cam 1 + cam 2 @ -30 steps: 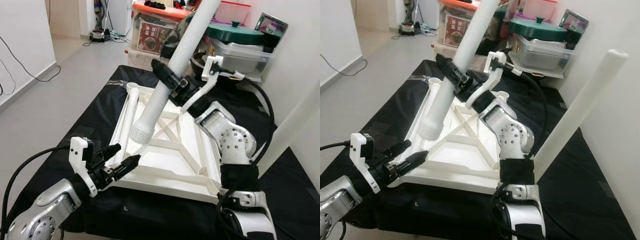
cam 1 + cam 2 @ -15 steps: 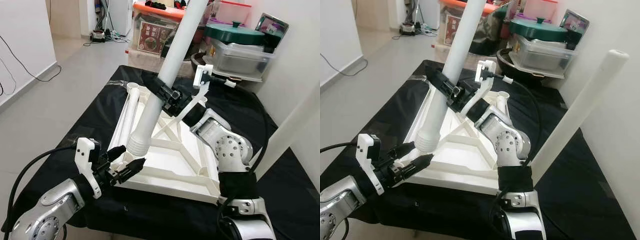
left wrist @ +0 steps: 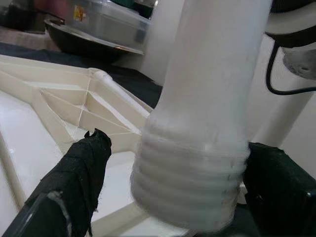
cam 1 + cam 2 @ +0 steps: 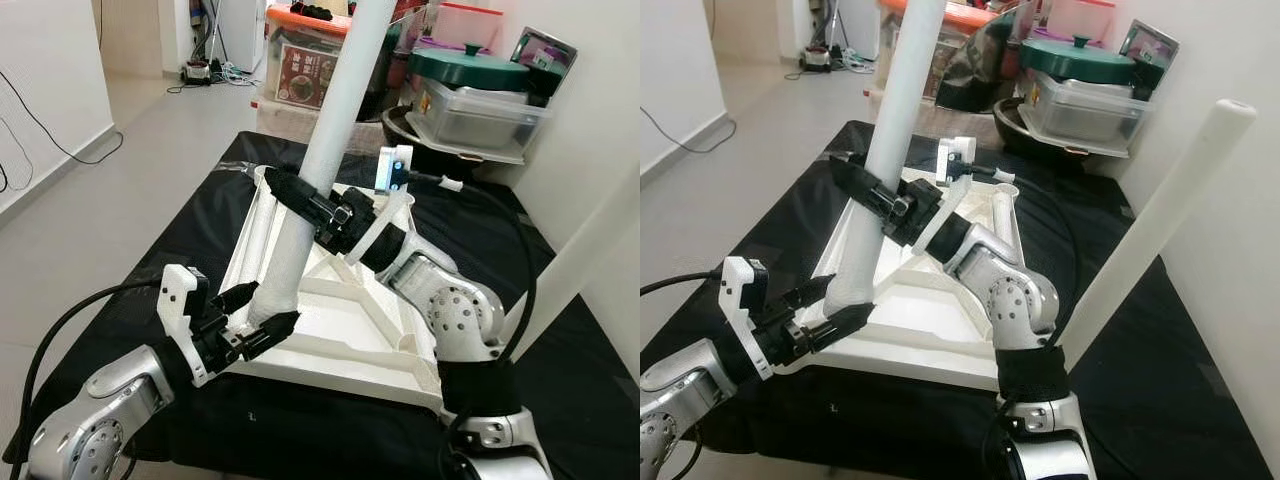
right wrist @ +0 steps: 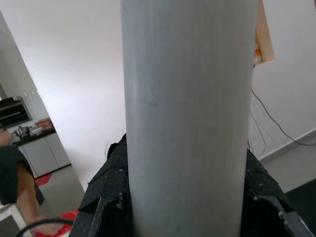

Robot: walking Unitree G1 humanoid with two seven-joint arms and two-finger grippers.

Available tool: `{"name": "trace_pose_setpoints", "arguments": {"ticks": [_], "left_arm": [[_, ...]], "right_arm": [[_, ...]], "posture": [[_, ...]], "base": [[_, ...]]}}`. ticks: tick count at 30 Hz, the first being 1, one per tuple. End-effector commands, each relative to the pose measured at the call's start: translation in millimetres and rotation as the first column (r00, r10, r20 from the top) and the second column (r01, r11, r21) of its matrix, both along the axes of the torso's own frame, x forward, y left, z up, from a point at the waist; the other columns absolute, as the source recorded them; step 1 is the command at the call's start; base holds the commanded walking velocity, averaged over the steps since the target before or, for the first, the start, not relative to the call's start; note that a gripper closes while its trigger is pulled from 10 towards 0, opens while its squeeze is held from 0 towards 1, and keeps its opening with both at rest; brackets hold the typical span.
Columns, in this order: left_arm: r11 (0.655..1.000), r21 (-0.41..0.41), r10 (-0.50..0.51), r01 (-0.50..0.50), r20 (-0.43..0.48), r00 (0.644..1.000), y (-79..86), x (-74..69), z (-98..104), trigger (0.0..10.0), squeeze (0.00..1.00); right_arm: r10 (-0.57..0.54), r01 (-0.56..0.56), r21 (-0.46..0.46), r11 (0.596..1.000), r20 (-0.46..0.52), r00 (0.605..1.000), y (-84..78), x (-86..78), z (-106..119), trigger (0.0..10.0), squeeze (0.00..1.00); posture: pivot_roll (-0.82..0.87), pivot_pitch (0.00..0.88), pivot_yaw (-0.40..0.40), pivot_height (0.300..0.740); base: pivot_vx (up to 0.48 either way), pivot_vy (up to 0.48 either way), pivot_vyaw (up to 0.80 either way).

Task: Building children table

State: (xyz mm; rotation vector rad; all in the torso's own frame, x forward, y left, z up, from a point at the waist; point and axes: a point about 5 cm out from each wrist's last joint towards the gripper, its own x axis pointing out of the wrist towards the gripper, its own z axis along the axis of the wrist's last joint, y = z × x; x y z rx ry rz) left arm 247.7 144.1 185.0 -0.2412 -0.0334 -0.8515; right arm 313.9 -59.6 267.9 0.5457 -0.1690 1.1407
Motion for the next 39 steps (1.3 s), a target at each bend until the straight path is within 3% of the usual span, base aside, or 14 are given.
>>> {"name": "trace_pose_setpoints", "arguments": {"ticks": [1,8,9,12,13,15,16,37,38,39], "left_arm": [[0.999,0.011,-0.038,0.038,-0.009,0.999,-6.5,-0.4,-1.3,10.0,0.0],[0.992,0.072,-0.103,0.104,-0.018,0.994,-13.1,-2.3,-7.8,10.0,0.0],[0.991,0.085,-0.103,0.106,-0.029,0.994,-12.9,-2.8,-10.9,3.0,0.0],[0.99,0.095,-0.103,0.106,-0.037,0.994,-12.7,-3.1,-13.1,3.0,0.0],[0.989,0.106,-0.102,0.107,-0.048,0.994,-12.9,-4.0,-16.3,6.7,0.0],[0.988,0.114,-0.102,0.108,-0.055,0.993,-13.0,-4.6,-18.3,6.7,0.0],[0.987,0.117,-0.105,0.111,-0.059,0.993,-13.4,-5.5,-19.5,10.0,0.0],[0.984,0.129,-0.118,0.123,-0.045,0.992,-16.4,-5.3,-20.1,10.0,0.0],[0.985,0.116,-0.123,0.125,-0.029,0.992,-16.3,-6.5,-17.9,0.0,0.0],[0.986,0.107,-0.126,0.127,-0.017,0.992,-16.1,-7.4,-16.3,0.0,0.0]], "right_arm": [[0.003,-0.003,-0.01,1.0,0.013,1.0,-0.4,-2.0,0.1,0.0,0.0],[0.009,-0.009,-0.033,0.999,0.017,1.0,1.6,-5.1,-4.0,0.0,0.0],[0.006,-0.005,-0.035,0.999,0.018,1.0,1.3,-4.9,-4.0,0.0,0.0],[0.003,-0.003,-0.036,0.999,0.018,1.0,1.1,-4.7,-4.0,0.0,0.0],[0.001,0.0,-0.036,0.999,0.019,1.0,0.8,-4.3,-3.6,0.0,0.0],[-0.001,0.001,-0.037,0.999,0.02,1.0,0.6,-4.1,-3.3,0.0,0.0],[-0.001,0.002,-0.036,0.999,0.023,1.0,0.9,-3.9,-2.2,0.0,0.0],[-0.007,0.008,-0.033,0.999,0.045,0.999,3.0,-3.1,3.9,0.0,0.0],[-0.004,0.006,-0.034,0.999,0.047,0.999,3.4,-3.9,3.7,0.0,0.0],[-0.003,0.005,-0.035,0.999,0.047,0.999,3.7,-4.3,3.6,0.0,0.0]], "posture": [[0.14,0.0,-0.152,0.74],[0.13,0.0,-0.145,0.74],[0.13,0.0,-0.145,0.74],[0.13,0.0,-0.145,0.74],[0.13,0.0,-0.146,0.74],[0.13,0.0,-0.146,0.74],[0.13,0.0,-0.146,0.74],[0.13,0.0,-0.151,0.74],[0.13,0.0,-0.151,0.74],[0.13,0.0,-0.151,0.74]], "base": [[0.0,0.0,0.0],[0.0,0.0,0.0],[0.0,0.0,0.0],[0.0,0.0,0.0],[0.0,0.0,0.0],[0.0,0.0,0.0],[0.0,0.0,0.0],[0.0,0.0,0.0],[0.0,0.0,0.0],[0.0,0.0,0.0]]}}
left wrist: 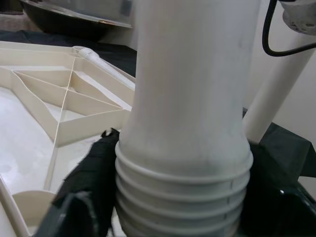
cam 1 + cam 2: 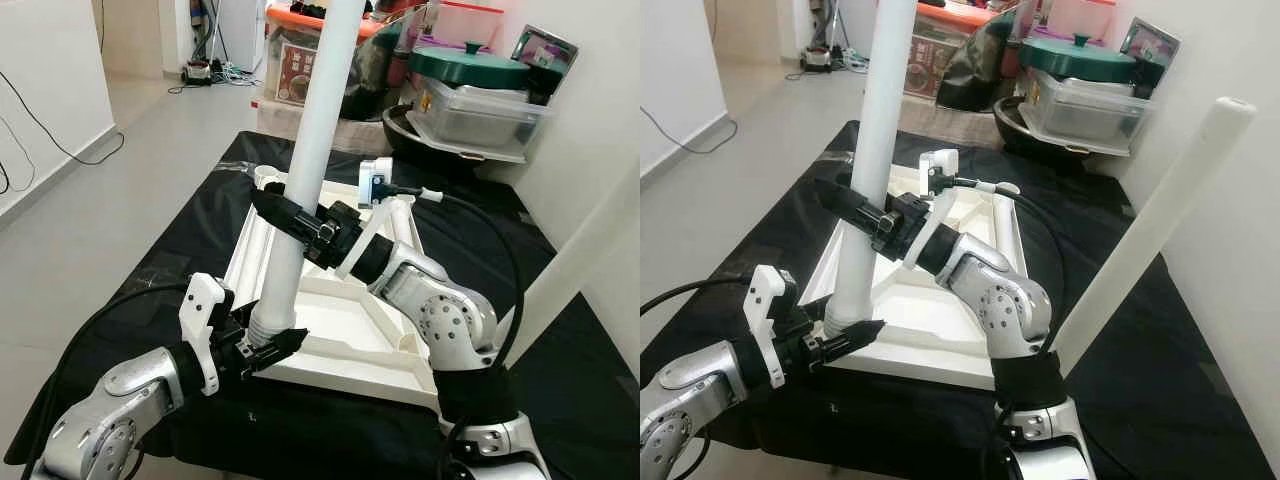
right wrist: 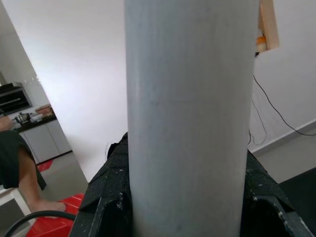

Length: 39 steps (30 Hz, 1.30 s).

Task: Building children table

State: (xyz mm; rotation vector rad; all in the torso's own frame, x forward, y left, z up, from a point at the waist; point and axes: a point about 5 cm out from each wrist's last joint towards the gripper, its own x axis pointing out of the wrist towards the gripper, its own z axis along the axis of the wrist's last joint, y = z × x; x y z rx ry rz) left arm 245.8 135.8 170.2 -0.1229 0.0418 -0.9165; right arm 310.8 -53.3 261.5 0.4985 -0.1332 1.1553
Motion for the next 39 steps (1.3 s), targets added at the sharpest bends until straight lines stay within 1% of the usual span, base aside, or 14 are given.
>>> {"name": "trace_pose_setpoints", "arguments": {"ticks": [1,9,10,11,16,17,18,19,24,26,32,36,37,39], "left_arm": [[0.998,-0.03,-0.06,0.06,0.003,0.998,-7.6,-6.2,-0.6,0.0,0.0],[0.999,-0.017,-0.049,0.049,0.005,0.999,-7.7,-5.0,0.3,0.0,0.0],[0.999,0.001,-0.04,0.04,0.005,0.999,-7.3,-3.8,0.1,4.3,0.0],[0.999,0.017,-0.03,0.03,0.007,1.0,-6.4,-2.7,0.1,10.0,0.0],[0.998,0.055,-0.015,0.014,0.017,1.0,-4.2,-1.4,0.6,10.0,0.0],[0.997,0.072,-0.004,0.002,0.025,1.0,-2.5,-0.3,1.8,10.0,0.0],[0.997,0.082,0.004,-0.006,0.031,1.0,-1.5,0.5,2.6,10.0,0.0],[0.992,0.122,0.015,-0.02,0.044,0.999,1.4,1.6,3.4,10.0,0.0],[0.984,0.176,0.02,-0.031,0.06,0.998,5.5,2.2,4.0,10.0,0.0],[0.976,0.218,0.005,-0.019,0.062,0.998,9.0,-0.6,2.2,10.0,0.0],[0.972,0.235,-0.007,-0.005,0.05,0.999,9.8,-2.4,-2.5,10.0,0.0],[0.97,0.241,-0.022,0.009,0.05,0.999,5.5,-1.6,-4.3,10.0,0.0],[0.968,0.248,-0.042,0.027,0.054,0.998,0.5,-1.0,-4.2,10.0,0.0],[0.968,0.248,-0.042,0.027,0.054,0.998,0.5,-1.0,-4.2,10.0,0.0]], "right_arm": [[-0.016,0.015,0.021,1.0,0.048,0.999,-2.5,-1.5,9.8,0.0,0.0],[-0.013,0.013,-0.005,1.0,0.053,0.998,-0.5,-2.9,8.0,0.0,0.0],[-0.032,0.034,-0.032,0.999,0.037,0.999,0.4,-1.0,4.8,10.0,0.48],[-0.049,0.051,-0.053,0.997,0.026,0.998,1.0,0.5,2.4,10.0,1.0],[-0.079,0.079,-0.077,0.994,0.01,0.997,1.0,3.0,-0.7,10.0,1.0],[-0.085,0.085,-0.081,0.993,0.007,0.996,0.5,3.4,-1.4,10.0,0.44],[-0.088,0.088,-0.082,0.993,0.005,0.996,0.2,3.6,-1.8,10.0,0.44],[-0.081,0.081,-0.094,0.992,-0.001,0.997,-0.1,2.6,-3.9,10.0,0.0],[-0.055,0.052,-0.123,0.991,-0.015,0.998,0.1,-0.3,-8.8,10.0,0.0],[-0.006,0.0,-0.144,0.99,-0.038,0.999,1.5,-6.1,-15.4,10.0,0.0],[0.043,-0.049,-0.128,0.991,-0.055,0.998,8.7,-14.0,-17.5,10.0,0.0],[0.062,-0.069,-0.116,0.991,-0.07,0.996,17.4,-18.1,-19.7,10.0,0.0],[0.06,-0.07,-0.104,0.992,-0.09,0.994,24.1,-19.2,-23.0,10.0,0.0],[0.06,-0.07,-0.104,0.992,-0.09,0.994,24.1,-19.2,-23.0,10.0,0.0]], "posture": [[0.13,0.0,-0.151,0.74],[0.13,0.0,-0.151,0.74],[0.13,0.0,-0.155,0.74],[0.13,0.0,-0.154,0.74],[0.13,0.0,-0.153,0.74],[0.13,0.0,-0.154,0.74],[0.13,0.0,-0.154,0.74],[0.13,0.0,-0.152,0.74],[0.14,0.0,-0.154,0.74],[0.14,0.0,-0.152,0.74],[0.14,0.0,-0.15,0.74],[0.14,0.0,-0.152,0.74],[0.14,0.0,-0.148,0.74],[0.14,0.0,-0.148,0.74]], "base": [[0.0,0.0,0.0],[0.0,0.0,0.0],[0.0,0.0,0.0],[0.0,0.0,0.0],[0.0,0.0,0.0],[0.0,0.0,0.0],[0.0,0.0,0.0],[0.0,0.0,0.0],[0.0,0.0,0.0],[0.0,0.0,0.0],[0.0,0.0,0.0],[0.0,0.0,0.0],[0.0,0.0,0.0],[0.0,0.0,0.0]]}}
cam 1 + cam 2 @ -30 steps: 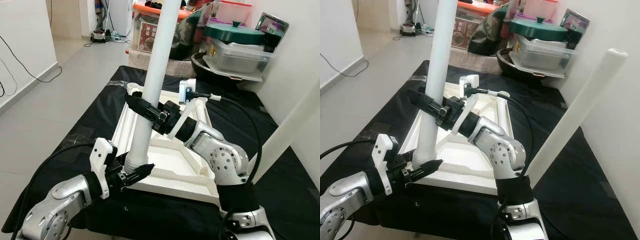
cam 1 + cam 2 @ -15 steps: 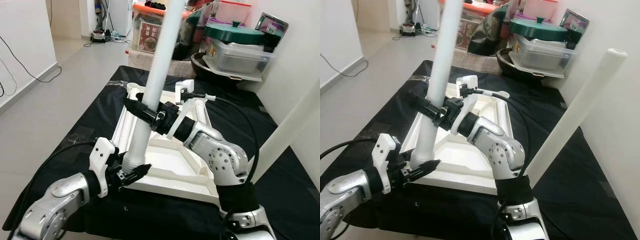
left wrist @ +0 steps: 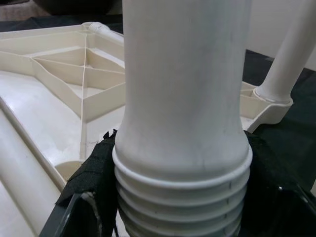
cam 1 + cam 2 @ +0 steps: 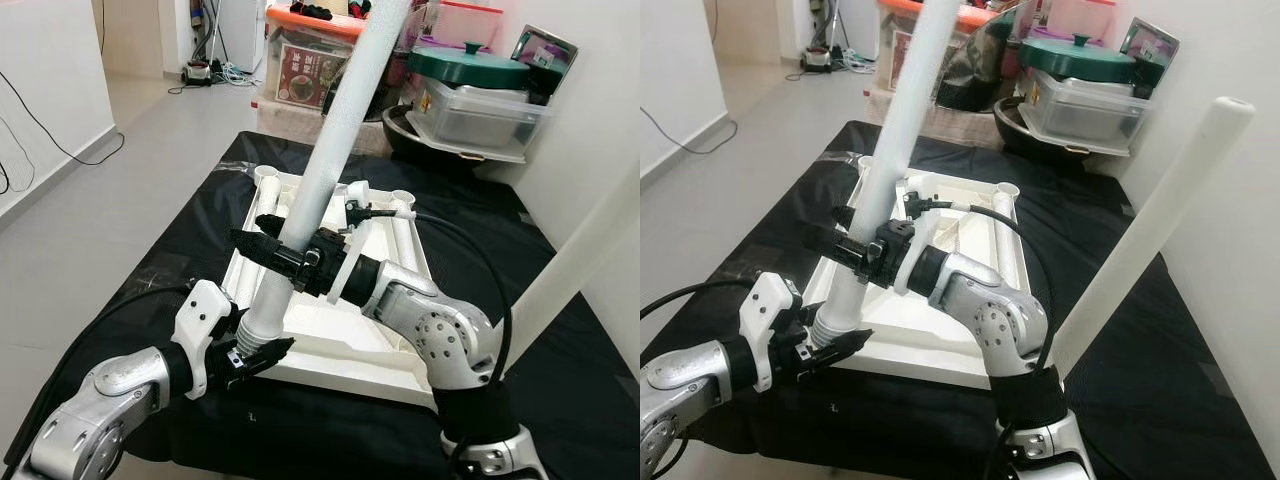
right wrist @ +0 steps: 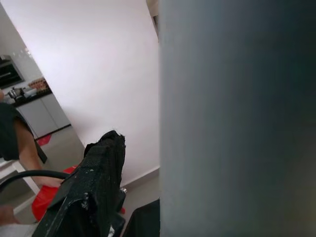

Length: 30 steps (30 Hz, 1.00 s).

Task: Building children table

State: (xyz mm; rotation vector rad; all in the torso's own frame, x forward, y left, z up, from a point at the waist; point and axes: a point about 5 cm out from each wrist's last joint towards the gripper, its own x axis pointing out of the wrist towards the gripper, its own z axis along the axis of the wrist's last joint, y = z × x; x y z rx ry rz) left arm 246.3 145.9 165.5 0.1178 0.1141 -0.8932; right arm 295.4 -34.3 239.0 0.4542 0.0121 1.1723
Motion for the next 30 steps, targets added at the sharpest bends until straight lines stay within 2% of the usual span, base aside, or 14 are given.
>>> {"name": "trace_pose_setpoints", "arguments": {"ticks": [1,2,3,6,7,8,13,20,21,22,23,24,25,30], "left_arm": [[0.998,0.012,-0.056,0.056,0.015,0.998,-11.1,-1.4,0.8,10.0,0.0],[0.998,0.012,-0.056,0.056,0.015,0.998,-11.1,-1.4,0.8,10.0,0.0],[0.998,0.014,-0.06,0.059,0.016,0.998,-12.2,-1.5,0.8,10.0,0.0],[0.998,0.014,-0.06,0.059,0.016,0.998,-12.2,-1.5,0.8,10.0,0.0],[0.998,0.024,-0.061,0.061,0.018,0.998,-13.5,-1.4,-0.1,10.0,0.0],[0.998,0.05,-0.048,0.047,0.028,0.998,-14.4,-0.2,-1.3,10.0,0.0],[0.991,0.123,0.038,-0.047,0.067,0.997,-13.4,9.3,-4.5,10.0,0.0],[0.988,0.132,0.063,-0.074,0.085,0.994,-16.9,11.5,-4.6,10.0,0.0],[0.989,0.127,0.059,-0.07,0.085,0.995,-18.7,10.9,-4.5,10.0,0.0],[0.989,0.127,0.059,-0.07,0.085,0.995,-18.7,10.9,-4.5,10.0,0.0],[0.99,0.124,0.055,-0.065,0.084,0.995,-19.6,10.6,-4.6,10.0,0.0],[0.99,0.124,0.055,-0.065,0.084,0.995,-19.6,10.6,-4.6,10.0,0.0],[0.99,0.125,0.054,-0.065,0.085,0.995,-20.2,11.2,-4.7,10.0,0.0],[0.99,0.127,0.048,-0.059,0.093,0.995,-22.9,13.0,-3.7,10.0,0.0]], "right_arm": [[0.02,-0.02,0.007,1.0,-0.011,1.0,6.6,-3.6,-1.4,10.0,0.0],[0.02,-0.02,0.007,1.0,-0.011,1.0,6.6,-3.6,-1.4,10.0,0.0],[0.011,-0.01,0.01,1.0,-0.021,1.0,7.5,-2.9,-2.2,8.5,0.0],[0.011,-0.01,0.01,1.0,-0.021,1.0,7.5,-2.9,-2.2,8.5,0.0],[0.004,-0.004,0.013,1.0,-0.027,1.0,7.8,-2.5,-2.7,9.8,0.0],[-0.01,0.011,0.008,1.0,-0.041,0.999,7.5,-1.5,-4.3,10.0,0.0],[-0.08,0.079,-0.008,0.997,-0.087,0.993,5.2,5.1,-9.5,10.0,0.0],[-0.159,0.158,-0.014,0.987,-0.129,0.979,3.1,12.6,-14.2,10.0,0.0],[-0.179,0.179,-0.012,0.984,-0.138,0.974,2.7,14.3,-15.5,8.2,0.0],[-0.179,0.179,-0.012,0.984,-0.138,0.974,2.7,14.3,-15.5,8.2,0.0],[-0.196,0.198,-0.004,0.98,-0.147,0.97,2.2,15.6,-16.3,1.9,0.0],[-0.196,0.198,-0.004,0.98,-0.147,0.97,2.2,15.6,-16.3,1.9,0.0],[-0.215,0.218,0.006,0.976,-0.155,0.964,1.7,16.9,-16.8,0.0,0.0],[-0.262,0.271,0.033,0.962,-0.17,0.95,0.3,19.7,-16.3,0.0,0.0]], "posture": [[0.14,0.0,-0.148,0.74],[0.14,0.0,-0.148,0.74],[0.14,0.0,-0.145,0.74],[0.14,0.0,-0.145,0.74],[0.14,0.0,-0.145,0.74],[0.14,0.0,-0.147,0.74],[0.14,0.0,-0.151,0.74],[0.14,0.0,-0.153,0.74],[0.14,0.0,-0.153,0.74],[0.14,0.0,-0.153,0.74],[0.14,0.0,-0.152,0.74],[0.14,0.0,-0.152,0.74],[0.14,0.0,-0.149,0.74],[0.14,0.0,-0.144,0.74]], "base": [[0.0,0.0,0.0],[0.0,0.0,0.0],[0.0,0.0,0.0],[0.0,0.0,0.0],[0.0,0.0,0.0],[0.0,0.0,0.0],[0.0,0.0,0.0],[0.0,0.0,0.0],[0.0,0.0,0.0],[0.0,0.0,0.0],[0.0,0.0,0.0],[0.0,0.0,0.0],[0.0,0.0,0.0],[0.0,0.0,0.0]]}}
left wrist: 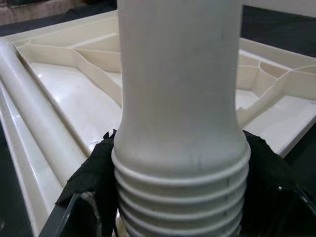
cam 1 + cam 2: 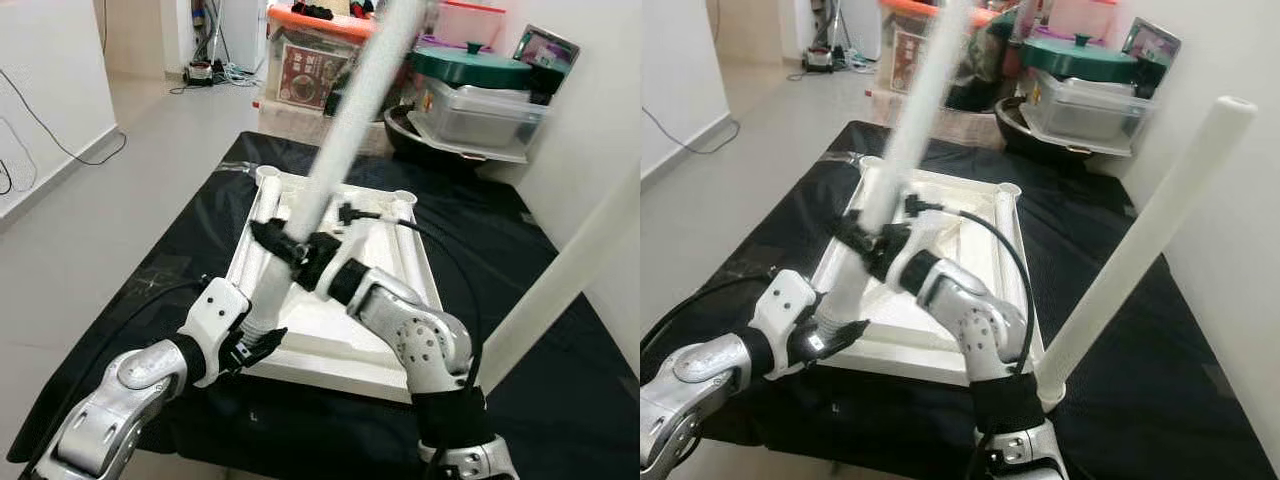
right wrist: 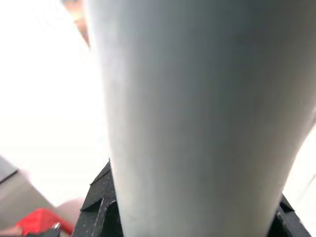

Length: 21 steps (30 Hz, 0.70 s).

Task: Building children table

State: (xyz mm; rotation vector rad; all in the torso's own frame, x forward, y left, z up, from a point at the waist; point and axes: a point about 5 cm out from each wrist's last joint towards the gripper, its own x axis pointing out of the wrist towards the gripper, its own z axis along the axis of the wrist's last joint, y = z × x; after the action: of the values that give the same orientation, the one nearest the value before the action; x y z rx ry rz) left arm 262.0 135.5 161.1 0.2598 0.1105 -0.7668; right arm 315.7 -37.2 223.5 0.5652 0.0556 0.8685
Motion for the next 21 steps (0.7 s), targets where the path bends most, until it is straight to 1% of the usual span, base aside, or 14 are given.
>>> {"name": "trace_pose_setpoints", "arguments": {"ticks": [1,5,6,7,10,12,15,16,17,18,20,21], "left_arm": [[0.998,0.005,-0.061,0.061,0.014,0.998,-12.6,-2.7,0.7,10.0,0.0],[0.998,0.019,-0.056,0.055,0.026,0.998,-13.5,-2.1,0.2,10.0,0.0],[0.999,0.019,-0.04,0.039,0.039,0.998,-12.5,-0.6,0.9,10.0,0.06],[1.0,0.016,-0.015,0.014,0.054,0.998,-10.7,2.0,2.3,10.0,1.0],[0.998,-0.036,0.046,-0.042,0.098,0.994,-3.1,8.9,10.7,10.0,1.0],[0.998,-0.036,0.046,-0.042,0.098,0.994,-3.1,8.9,10.7,10.0,1.0],[0.996,-0.064,0.068,-0.061,0.118,0.991,2.0,9.4,16.7,10.0,1.0],[0.994,-0.09,0.077,-0.066,0.126,0.989,6.5,7.1,21.6,10.0,1.0],[0.994,-0.09,0.077,-0.066,0.126,0.989,6.5,7.1,21.6,10.0,1.0],[0.989,-0.134,0.079,-0.061,0.134,0.988,12.8,-0.3,29.6,10.0,1.0],[0.985,-0.164,0.076,-0.054,0.136,0.988,14.8,-4.7,33.4,10.0,1.0],[0.982,-0.178,0.087,-0.062,0.132,0.987,18.5,-8.5,34.0,10.0,1.0]], "right_arm": [[0.002,-0.002,0.014,1.0,-0.009,1.0,3.2,-0.6,-0.9,0.0,0.0],[-0.009,0.009,0.021,1.0,-0.012,1.0,3.3,-0.3,-0.5,0.0,0.0],[-0.011,0.011,0.023,1.0,-0.011,1.0,3.1,-0.5,-0.5,0.0,0.0],[-0.011,0.011,0.024,1.0,-0.008,1.0,2.9,-1.0,-0.4,0.0,0.0],[-0.003,0.003,0.024,1.0,0.009,1.0,1.7,-2.4,0.4,0.0,0.0],[-0.003,0.003,0.024,1.0,0.009,1.0,1.7,-2.4,0.4,0.0,0.0],[-0.001,0.0,0.014,1.0,0.032,0.999,0.1,-2.7,1.4,0.0,0.0],[-0.006,0.006,0.002,1.0,0.052,0.999,-3.3,-1.2,2.6,0.0,0.0],[-0.006,0.006,0.002,1.0,0.052,0.999,-3.3,-1.2,2.6,0.0,0.0],[-0.027,0.029,-0.023,0.999,0.088,0.996,-12.0,3.6,5.6,0.0,0.0],[-0.041,0.044,-0.033,0.998,0.103,0.994,-17.2,6.5,7.3,0.0,0.0],[-0.071,0.076,-0.043,0.996,0.113,0.991,-24.2,11.4,9.3,0.0,0.0]], "posture": [[0.14,0.0,-0.144,0.74],[0.14,0.0,-0.144,0.74],[0.14,0.0,-0.143,0.74],[0.14,0.0,-0.143,0.74],[0.14,0.0,-0.144,0.74],[0.14,0.0,-0.144,0.74],[0.15,0.0,-0.147,0.74],[0.15,0.0,-0.148,0.74],[0.15,0.0,-0.148,0.74],[0.15,0.0,-0.153,0.74],[0.15,0.0,-0.153,0.74],[0.15,0.0,-0.158,0.74]], "base": [[0.0,0.0,0.0],[0.0,0.0,0.0],[0.0,0.0,0.0],[0.0,0.0,0.0],[0.0,0.0,0.0],[0.0,0.0,0.0],[0.0,0.0,0.0],[0.0,0.0,0.0],[0.0,0.0,0.0],[0.0,0.0,0.0],[0.0,0.0,0.0],[0.0,0.0,0.0]]}}
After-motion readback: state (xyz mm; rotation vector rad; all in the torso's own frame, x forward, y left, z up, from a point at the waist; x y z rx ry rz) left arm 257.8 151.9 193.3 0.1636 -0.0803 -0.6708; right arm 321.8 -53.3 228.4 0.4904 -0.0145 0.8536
